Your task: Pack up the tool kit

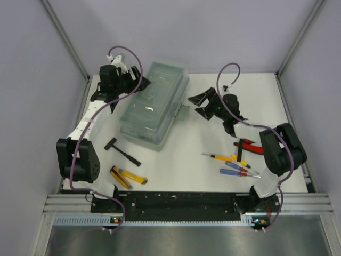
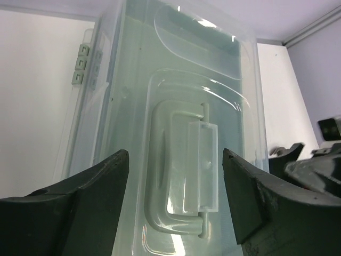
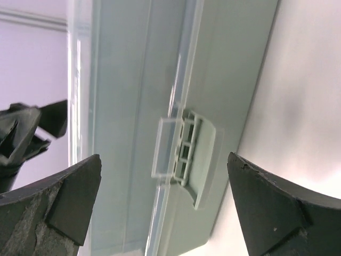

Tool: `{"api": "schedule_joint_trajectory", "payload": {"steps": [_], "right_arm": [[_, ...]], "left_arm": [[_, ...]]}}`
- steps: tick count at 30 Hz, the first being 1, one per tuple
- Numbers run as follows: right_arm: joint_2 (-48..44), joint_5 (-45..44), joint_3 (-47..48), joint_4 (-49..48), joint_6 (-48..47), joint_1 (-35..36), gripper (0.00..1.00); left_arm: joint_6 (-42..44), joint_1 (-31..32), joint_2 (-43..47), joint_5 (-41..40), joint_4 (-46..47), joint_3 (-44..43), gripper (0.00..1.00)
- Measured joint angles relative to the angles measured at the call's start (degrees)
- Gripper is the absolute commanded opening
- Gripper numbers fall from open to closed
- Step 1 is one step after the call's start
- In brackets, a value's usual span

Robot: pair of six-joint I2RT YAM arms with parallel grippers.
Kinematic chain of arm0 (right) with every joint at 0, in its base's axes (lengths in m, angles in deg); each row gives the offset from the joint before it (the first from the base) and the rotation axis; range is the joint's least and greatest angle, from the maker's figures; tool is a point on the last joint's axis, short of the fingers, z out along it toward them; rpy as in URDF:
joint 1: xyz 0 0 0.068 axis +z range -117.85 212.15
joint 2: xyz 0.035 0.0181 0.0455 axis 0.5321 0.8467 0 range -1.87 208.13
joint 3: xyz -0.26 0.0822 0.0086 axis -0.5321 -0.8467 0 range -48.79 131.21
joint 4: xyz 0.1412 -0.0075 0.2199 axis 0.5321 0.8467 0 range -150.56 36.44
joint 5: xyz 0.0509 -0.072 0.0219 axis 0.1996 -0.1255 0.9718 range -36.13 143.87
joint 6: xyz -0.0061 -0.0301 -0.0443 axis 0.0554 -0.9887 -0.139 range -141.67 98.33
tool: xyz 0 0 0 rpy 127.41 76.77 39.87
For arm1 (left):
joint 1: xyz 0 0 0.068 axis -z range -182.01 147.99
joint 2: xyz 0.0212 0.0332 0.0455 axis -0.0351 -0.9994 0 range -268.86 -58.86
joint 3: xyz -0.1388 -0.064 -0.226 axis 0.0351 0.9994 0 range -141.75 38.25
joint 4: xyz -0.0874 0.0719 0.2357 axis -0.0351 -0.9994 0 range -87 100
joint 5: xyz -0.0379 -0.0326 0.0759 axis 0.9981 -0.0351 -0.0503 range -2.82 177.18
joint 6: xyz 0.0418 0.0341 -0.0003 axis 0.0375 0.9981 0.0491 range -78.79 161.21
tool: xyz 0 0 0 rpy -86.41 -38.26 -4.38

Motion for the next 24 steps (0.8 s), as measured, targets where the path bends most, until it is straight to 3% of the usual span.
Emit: {"api": "schedule_joint_trajectory", "payload": {"steps": [5,9,11,16,19,24], "right_arm": [[-4.17,-3.48,14.21,26.05,-11.74,-1.11,0.89],[-4.31,-4.57,22.38,38.93,-17.57,-0.92,0.83],[-4.31,-5.18,24.59,43.15,-19.47,-0.55,0.77],[-3.69,-7.48,32.87,54.53,-23.67,3.10,0.49],[-1.92,-7.65,40.04,58.53,-25.42,6.27,0.44],[1.42,-7.63,48.70,62.73,-27.91,10.25,0.44]], "left_arm": [[1.27,0.15,0.81,-0.83,-4.90,-1.53,0.76],[1.57,0.07,1.81,-1.64,-7.56,-1.81,0.75],[1.18,-0.22,2.51,-2.40,-9.16,-2.01,0.76],[-2.19,-2.84,8.00,-7.72,-17.55,0.02,0.75],[-4.50,-4.66,9.55,-10.99,-22.82,3.54,0.71],[-8.13,-5.18,11.91,-10.51,-17.66,8.55,0.72]]}}
